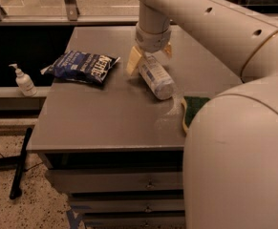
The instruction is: Place water bottle upright
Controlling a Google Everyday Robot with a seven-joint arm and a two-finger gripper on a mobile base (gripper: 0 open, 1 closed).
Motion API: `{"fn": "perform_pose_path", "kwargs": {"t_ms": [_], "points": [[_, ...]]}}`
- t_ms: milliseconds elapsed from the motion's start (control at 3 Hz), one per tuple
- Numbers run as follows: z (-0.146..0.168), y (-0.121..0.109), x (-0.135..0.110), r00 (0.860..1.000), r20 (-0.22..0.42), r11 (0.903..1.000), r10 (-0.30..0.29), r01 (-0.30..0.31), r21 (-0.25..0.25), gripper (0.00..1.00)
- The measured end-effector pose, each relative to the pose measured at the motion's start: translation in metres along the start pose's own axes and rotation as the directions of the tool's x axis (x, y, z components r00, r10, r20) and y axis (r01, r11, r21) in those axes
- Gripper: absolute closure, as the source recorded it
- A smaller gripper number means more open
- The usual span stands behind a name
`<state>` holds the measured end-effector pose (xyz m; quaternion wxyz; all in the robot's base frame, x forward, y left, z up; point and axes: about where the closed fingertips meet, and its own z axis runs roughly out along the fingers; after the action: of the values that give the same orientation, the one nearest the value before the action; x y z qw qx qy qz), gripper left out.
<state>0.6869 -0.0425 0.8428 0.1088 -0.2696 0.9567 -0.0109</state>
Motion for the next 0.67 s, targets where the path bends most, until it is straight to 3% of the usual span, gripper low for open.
{"fn": "perform_pose_path", "kwargs": {"t_ms": [667], "points": [[-0.0030, -0.0124, -0.0031, 1.000, 0.002, 0.9988, -0.004, 0.004, 0.049, 0.64]]}}
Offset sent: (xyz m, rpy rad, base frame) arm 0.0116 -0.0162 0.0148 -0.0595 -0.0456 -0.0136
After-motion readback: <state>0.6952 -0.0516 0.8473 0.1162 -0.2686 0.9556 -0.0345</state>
